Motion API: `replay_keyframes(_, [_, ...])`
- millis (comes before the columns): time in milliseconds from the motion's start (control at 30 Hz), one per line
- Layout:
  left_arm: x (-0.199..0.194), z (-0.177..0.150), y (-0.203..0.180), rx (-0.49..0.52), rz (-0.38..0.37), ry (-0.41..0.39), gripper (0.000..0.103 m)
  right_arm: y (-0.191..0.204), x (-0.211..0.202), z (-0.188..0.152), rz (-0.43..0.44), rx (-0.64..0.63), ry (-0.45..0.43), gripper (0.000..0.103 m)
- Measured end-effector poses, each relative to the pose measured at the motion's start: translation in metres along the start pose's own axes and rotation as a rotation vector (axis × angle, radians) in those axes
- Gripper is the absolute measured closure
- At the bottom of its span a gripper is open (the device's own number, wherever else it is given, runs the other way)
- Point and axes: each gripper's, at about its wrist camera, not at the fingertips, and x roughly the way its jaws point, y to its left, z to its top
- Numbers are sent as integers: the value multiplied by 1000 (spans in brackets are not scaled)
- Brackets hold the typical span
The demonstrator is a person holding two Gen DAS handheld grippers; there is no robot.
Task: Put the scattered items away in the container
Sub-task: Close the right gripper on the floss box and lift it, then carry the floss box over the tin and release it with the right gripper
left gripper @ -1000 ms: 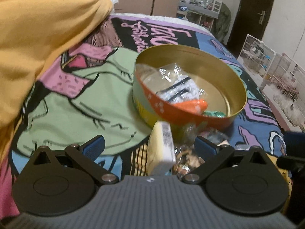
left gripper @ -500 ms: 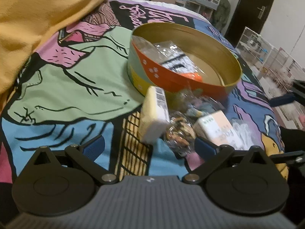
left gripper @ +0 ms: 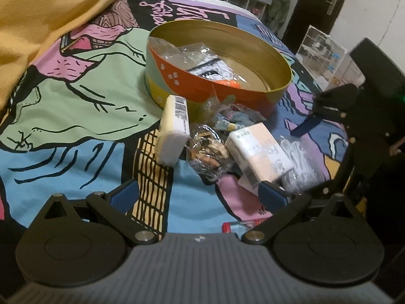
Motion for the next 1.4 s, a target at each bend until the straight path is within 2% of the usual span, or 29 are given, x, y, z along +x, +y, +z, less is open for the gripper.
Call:
replay_keyframes(133, [2, 0, 2, -3, 0, 0, 0, 0, 16, -1, 4, 35, 45, 8])
replay_keyframes(300, [2, -1, 3, -11, -1, -8, 0, -5, 20, -5, 15, 75, 41, 6])
replay_keyframes(400, [2, -2, 5, -27, -3, -12, 0, -5, 25, -6, 16, 78, 53, 0])
replay_keyframes(600, [1, -4, 11, -62, -7, -26, 0, -7, 23, -16, 13, 100, 16, 0])
replay_keyframes(633, [1, -4, 11, -69, -7, -26, 0, -6, 22, -17, 4, 107, 14, 1])
replay_keyframes(700, [1, -5, 13, -79, -6, -26, 0, -4, 17, -19, -4, 142, -4, 12])
replay_keyframes(867, [2, -7, 9, -66, -21, -23, 0, 8, 6, -30, -60, 235, -41, 13])
replay_keyframes(967, [1, -8, 7, -56, -26, -24, 0, 15, -2, -37, -113, 347, -83, 13])
replay_keyframes(1233, [3, -9, 3, -40, -34, -15, 0, 6, -48, -57, -134, 579, -271, 13])
replay_keyframes(1400, [4, -10, 1, -29, -37, -7, 0, 1, -70, -74, -196, 714, -384, 13])
